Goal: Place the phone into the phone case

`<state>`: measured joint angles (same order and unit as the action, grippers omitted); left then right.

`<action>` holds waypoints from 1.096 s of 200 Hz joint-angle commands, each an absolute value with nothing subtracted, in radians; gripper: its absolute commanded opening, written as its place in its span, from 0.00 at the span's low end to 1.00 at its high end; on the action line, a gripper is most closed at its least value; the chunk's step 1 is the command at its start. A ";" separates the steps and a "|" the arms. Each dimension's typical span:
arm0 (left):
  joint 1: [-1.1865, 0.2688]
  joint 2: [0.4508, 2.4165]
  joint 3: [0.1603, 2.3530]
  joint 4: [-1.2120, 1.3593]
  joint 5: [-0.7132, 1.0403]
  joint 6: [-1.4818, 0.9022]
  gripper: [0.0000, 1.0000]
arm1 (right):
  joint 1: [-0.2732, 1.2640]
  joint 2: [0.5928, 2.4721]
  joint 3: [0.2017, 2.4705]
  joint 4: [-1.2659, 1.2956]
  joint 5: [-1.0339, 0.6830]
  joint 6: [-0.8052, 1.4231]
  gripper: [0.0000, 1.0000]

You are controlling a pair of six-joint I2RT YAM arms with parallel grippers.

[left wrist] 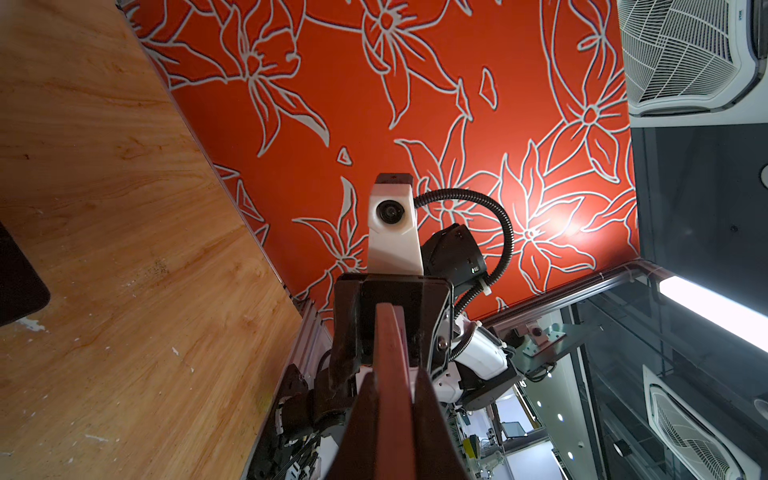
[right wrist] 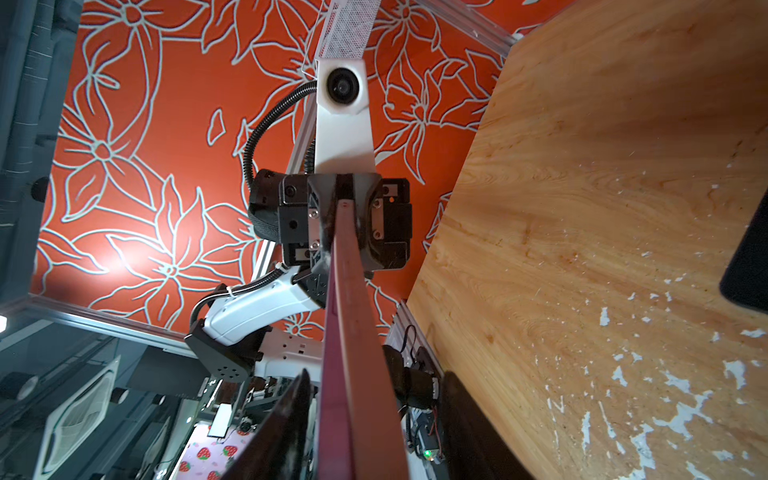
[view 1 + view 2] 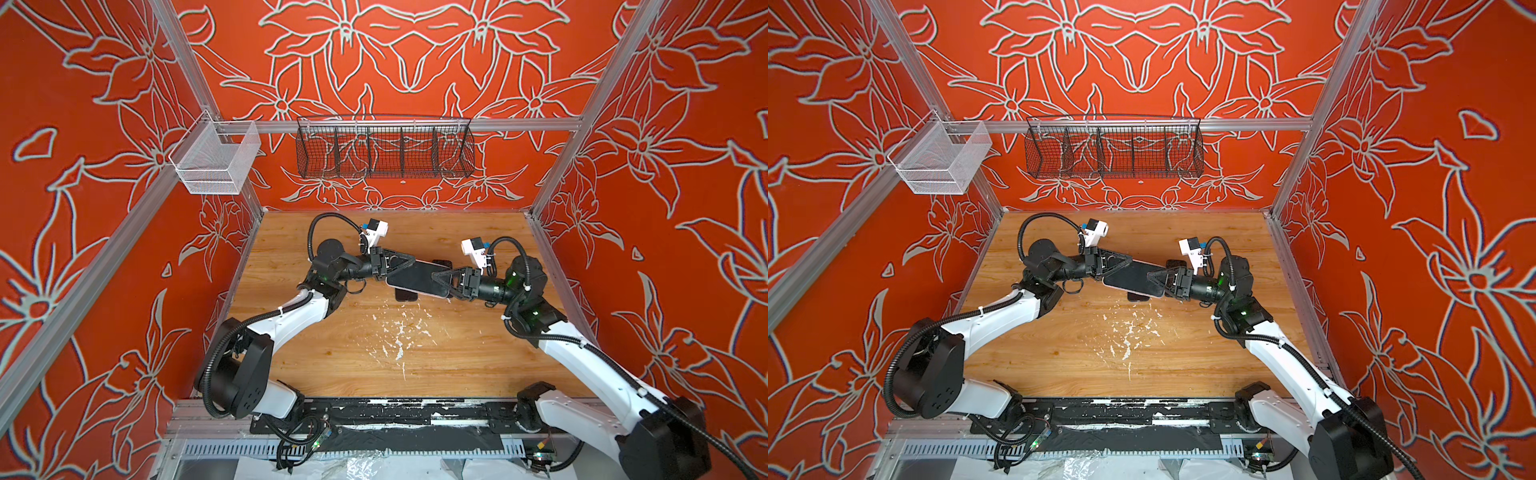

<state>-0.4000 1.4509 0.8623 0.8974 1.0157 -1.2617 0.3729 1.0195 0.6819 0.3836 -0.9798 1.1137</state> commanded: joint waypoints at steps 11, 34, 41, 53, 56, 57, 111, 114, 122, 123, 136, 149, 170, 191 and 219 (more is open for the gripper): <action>-0.386 1.441 0.903 0.955 1.056 -1.248 0.00 | 0.361 1.003 0.707 0.495 -1.042 1.206 0.50; -0.383 1.449 0.907 0.960 1.078 -1.242 0.00 | 0.349 1.021 0.710 0.604 -1.056 1.299 0.44; -0.383 1.449 0.908 0.953 1.084 -1.234 0.00 | 0.347 1.032 0.713 0.630 -1.060 1.319 0.42; -0.382 1.448 0.909 0.936 1.093 -1.214 0.00 | 0.346 1.047 0.722 0.657 -1.071 1.342 0.37; -0.382 1.447 0.909 0.930 1.094 -1.208 0.00 | 0.345 1.052 0.725 0.662 -1.073 1.346 0.36; -0.382 1.447 0.908 0.929 1.094 -1.206 0.00 | 0.345 1.054 0.725 0.663 -1.074 1.347 0.35; -0.366 1.448 0.902 0.873 1.115 -1.145 0.00 | 0.340 1.077 0.758 0.629 -1.110 1.353 0.17; -0.364 1.448 0.902 0.873 1.117 -1.142 0.00 | 0.339 1.076 0.759 0.625 -1.111 1.350 0.16; -0.359 1.453 0.902 0.871 1.118 -1.142 0.00 | 0.339 1.077 0.762 0.601 -1.115 1.337 0.11; -0.358 1.453 0.902 0.871 1.118 -1.142 0.00 | 0.339 1.076 0.763 0.598 -1.116 1.335 0.10; -0.349 1.459 0.902 0.882 1.120 -1.155 0.00 | 0.339 1.072 0.782 0.503 -1.121 1.278 0.03; -0.339 1.466 0.904 0.909 1.117 -1.181 0.00 | 0.339 1.059 0.814 0.310 -1.110 1.146 0.00; -0.328 1.477 0.922 0.966 1.118 -1.236 0.01 | 0.339 1.047 0.895 -0.072 -1.024 0.874 0.00; -0.328 1.479 0.947 0.955 1.118 -1.235 0.06 | 0.339 1.051 0.932 -0.247 -0.950 0.745 0.00; -0.328 1.464 0.947 0.890 1.073 -1.194 0.06 | 0.339 1.050 0.883 -0.109 -0.986 0.835 0.26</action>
